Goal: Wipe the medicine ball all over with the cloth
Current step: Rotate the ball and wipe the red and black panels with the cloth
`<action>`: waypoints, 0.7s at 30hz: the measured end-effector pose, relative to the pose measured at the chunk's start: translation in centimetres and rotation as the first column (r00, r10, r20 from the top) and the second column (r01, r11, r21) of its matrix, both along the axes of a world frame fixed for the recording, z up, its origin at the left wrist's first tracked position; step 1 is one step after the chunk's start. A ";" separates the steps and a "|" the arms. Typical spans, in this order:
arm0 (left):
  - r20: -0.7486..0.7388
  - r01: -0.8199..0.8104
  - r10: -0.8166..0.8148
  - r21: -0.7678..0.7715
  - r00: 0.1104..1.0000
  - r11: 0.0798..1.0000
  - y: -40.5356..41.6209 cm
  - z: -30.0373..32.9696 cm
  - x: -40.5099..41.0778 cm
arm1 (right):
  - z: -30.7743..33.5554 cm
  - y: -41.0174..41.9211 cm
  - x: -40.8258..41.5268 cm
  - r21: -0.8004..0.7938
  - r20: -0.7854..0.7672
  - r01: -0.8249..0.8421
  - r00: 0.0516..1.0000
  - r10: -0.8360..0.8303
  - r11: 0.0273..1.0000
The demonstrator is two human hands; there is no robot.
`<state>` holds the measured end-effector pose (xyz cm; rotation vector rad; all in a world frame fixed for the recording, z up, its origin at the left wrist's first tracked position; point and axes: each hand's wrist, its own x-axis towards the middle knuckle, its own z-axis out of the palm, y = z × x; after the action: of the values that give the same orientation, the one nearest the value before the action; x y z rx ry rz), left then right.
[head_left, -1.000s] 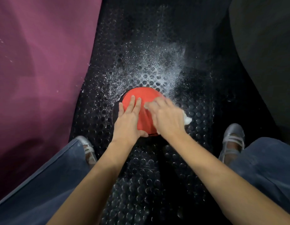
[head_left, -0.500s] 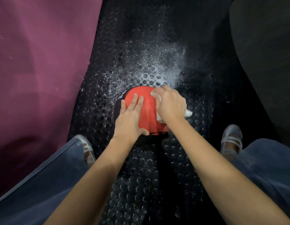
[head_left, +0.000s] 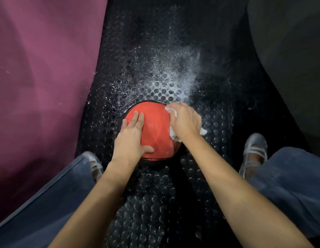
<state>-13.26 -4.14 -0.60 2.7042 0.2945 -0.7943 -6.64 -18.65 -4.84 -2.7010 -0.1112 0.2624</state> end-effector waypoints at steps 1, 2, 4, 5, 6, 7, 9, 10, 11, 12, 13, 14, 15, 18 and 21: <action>-0.002 -0.001 0.001 -0.001 1.000 1.000 -0.1 0.0 0.1 | 0.3 0.2 -0.2 -0.003 -0.004 -0.010 1.000 0.010 1.000; -0.002 -0.003 0.003 -0.001 1.000 1.000 -0.1 -0.1 0.1 | 0.6 0.3 -0.7 0.001 0.023 -0.044 0.999 0.044 0.999; -0.003 -0.005 0.005 -0.002 1.000 1.000 -0.2 0.0 0.1 | 0.8 0.4 -2.3 0.033 0.087 -0.117 0.990 0.114 0.993; -0.004 -0.001 0.001 0.001 1.000 1.000 -0.1 0.0 -0.1 | 0.6 0.1 -2.6 0.050 0.092 -0.120 0.989 0.115 0.991; -0.001 0.008 -0.008 0.003 1.000 1.000 -0.2 0.0 0.0 | 0.4 -0.3 -2.0 0.057 0.072 -0.089 0.994 0.085 0.994; -0.001 0.017 -0.017 0.004 1.000 1.000 -0.3 0.1 -0.1 | 0.0 -0.6 -1.1 0.054 0.024 -0.031 0.999 0.030 0.998; 0.003 0.026 -0.026 0.001 1.000 1.000 -0.5 0.1 -0.2 | -0.3 -0.9 0.5 0.033 -0.071 0.065 0.995 -0.063 0.997; 0.006 0.029 -0.029 -0.001 1.000 1.000 -0.6 0.0 -0.1 | -0.3 -0.9 0.6 0.019 -0.079 0.073 0.994 -0.072 0.997; 0.004 0.031 -0.031 -0.001 1.000 1.000 -0.7 0.0 0.1 | -0.1 -0.8 0.3 0.005 -0.065 0.053 0.997 -0.053 0.999; -0.002 0.032 -0.032 -0.003 0.999 0.999 -0.7 0.0 0.1 | 0.1 -0.8 -0.3 0.003 -0.040 0.012 0.999 -0.012 1.000; -0.009 0.031 -0.031 -0.003 0.999 1.000 -0.7 0.1 0.1 | 0.1 -0.9 -1.1 0.021 -0.007 -0.036 0.999 0.036 0.999; -0.010 0.031 -0.031 -0.003 0.999 1.000 -0.5 0.1 0.1 | 0.1 -1.1 -1.9 0.053 0.016 -0.074 0.997 0.073 0.996; -0.007 0.036 -0.036 -0.003 0.999 0.999 -0.3 0.2 0.0 | 0.1 -1.4 -2.0 0.077 0.010 -0.079 0.997 0.079 0.994; -0.007 0.047 -0.047 -0.004 0.999 0.999 -0.3 0.2 -0.3 | -0.3 -1.8 0.0 0.069 -0.118 0.073 0.991 -0.065 0.995; -0.004 0.047 -0.047 0.007 0.999 0.999 -0.4 0.2 -0.2 | -0.1 -0.7 -0.6 -0.007 -0.034 0.001 0.999 -0.002 1.000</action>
<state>-13.48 -4.58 -0.42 2.7264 0.2358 -0.8126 -7.19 -19.36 -4.90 -2.7025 -0.0982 0.3087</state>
